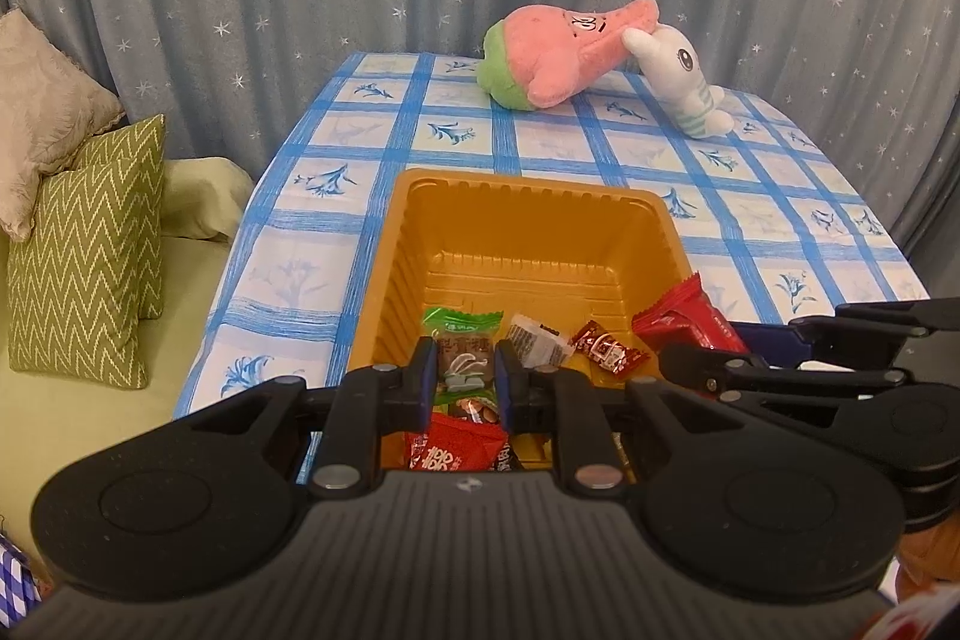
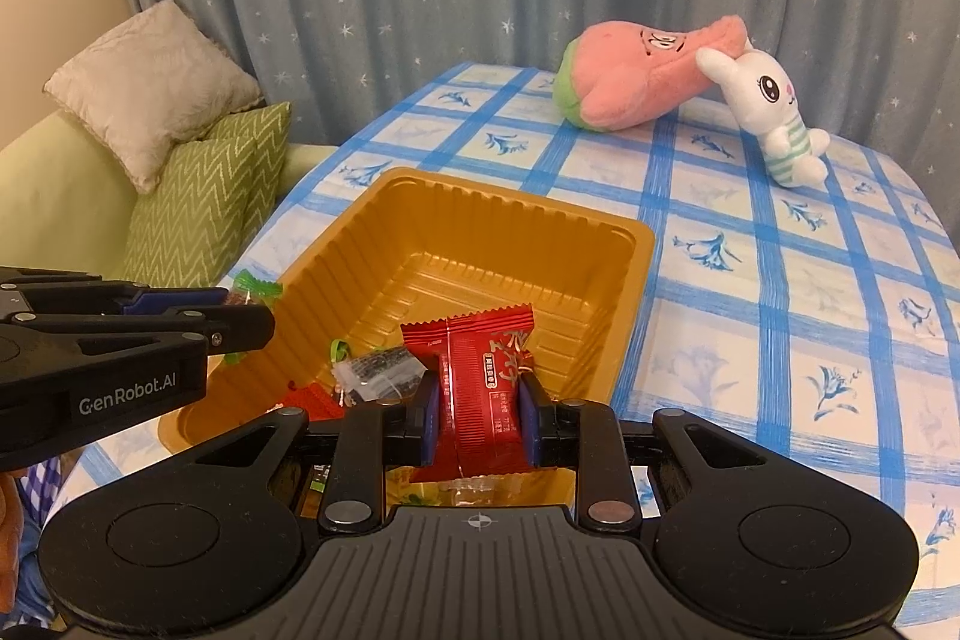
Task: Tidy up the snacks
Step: 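Carry the red packet and green-wrapped candy over the orange tray, then open both grippers to drop the candies into the tray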
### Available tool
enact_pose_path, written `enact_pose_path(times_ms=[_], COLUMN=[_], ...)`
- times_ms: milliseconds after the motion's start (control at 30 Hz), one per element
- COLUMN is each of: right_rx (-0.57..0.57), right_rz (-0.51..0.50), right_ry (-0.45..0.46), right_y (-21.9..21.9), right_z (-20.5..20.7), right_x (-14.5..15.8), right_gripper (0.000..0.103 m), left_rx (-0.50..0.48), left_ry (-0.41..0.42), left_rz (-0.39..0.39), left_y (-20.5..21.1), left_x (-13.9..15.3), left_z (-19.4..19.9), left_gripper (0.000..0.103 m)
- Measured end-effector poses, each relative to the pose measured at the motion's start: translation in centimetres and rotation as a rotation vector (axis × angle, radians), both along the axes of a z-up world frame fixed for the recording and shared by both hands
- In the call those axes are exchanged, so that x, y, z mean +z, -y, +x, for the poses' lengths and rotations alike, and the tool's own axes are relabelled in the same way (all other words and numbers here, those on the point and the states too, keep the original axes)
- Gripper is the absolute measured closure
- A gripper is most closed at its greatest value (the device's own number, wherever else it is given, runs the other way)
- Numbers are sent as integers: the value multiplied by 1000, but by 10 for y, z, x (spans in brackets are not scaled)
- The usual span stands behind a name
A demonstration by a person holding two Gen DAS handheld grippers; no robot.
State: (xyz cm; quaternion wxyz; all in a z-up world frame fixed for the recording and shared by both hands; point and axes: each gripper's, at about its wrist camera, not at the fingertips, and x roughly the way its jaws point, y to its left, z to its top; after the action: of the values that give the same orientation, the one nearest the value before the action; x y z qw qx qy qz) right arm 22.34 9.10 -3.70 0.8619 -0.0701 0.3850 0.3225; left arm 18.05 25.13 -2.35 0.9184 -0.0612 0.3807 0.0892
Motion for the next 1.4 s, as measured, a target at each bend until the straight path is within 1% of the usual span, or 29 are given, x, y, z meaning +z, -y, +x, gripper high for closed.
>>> enact_pose_path(times_ms=[100,200,767,1067,1167,1200,1233,1267,1300,1333,1400], right_rx=[-1,0,2,5,14,20,26,24,15,3,-12], right_rz=[1,0,17,28,53,61,66,70,75,85,93], right_ry=[0,1,7,2,-3,-11,-25,-33,-30,-25,-27], right_y=[0,0,2,0,0,-1,-1,0,2,5,10], right_z=[0,0,-3,-1,0,1,2,3,3,3,4], right_x=[0,0,6,8,8,7,6,5,5,6,8], right_gripper=[76,76,76,76,76,75,72,67,51,41,40], left_rx=[-5,-1,28,43,44,46,48,49,53,55,55], left_ry=[-4,-10,0,0,-1,-2,-3,-3,-2,-1,-1], left_rz=[-6,1,2,-2,-3,-4,-7,-8,-8,-6,-6], left_y=[0,0,-6,-11,-11,-11,-11,-11,-11,-11,-10], left_x=[-2,-4,3,3,2,2,2,2,2,3,4], left_z=[4,4,-17,-19,-19,-19,-20,-20,-21,-22,-23], left_gripper=[85,75,74,74,72,69,64,61,55,53,52])
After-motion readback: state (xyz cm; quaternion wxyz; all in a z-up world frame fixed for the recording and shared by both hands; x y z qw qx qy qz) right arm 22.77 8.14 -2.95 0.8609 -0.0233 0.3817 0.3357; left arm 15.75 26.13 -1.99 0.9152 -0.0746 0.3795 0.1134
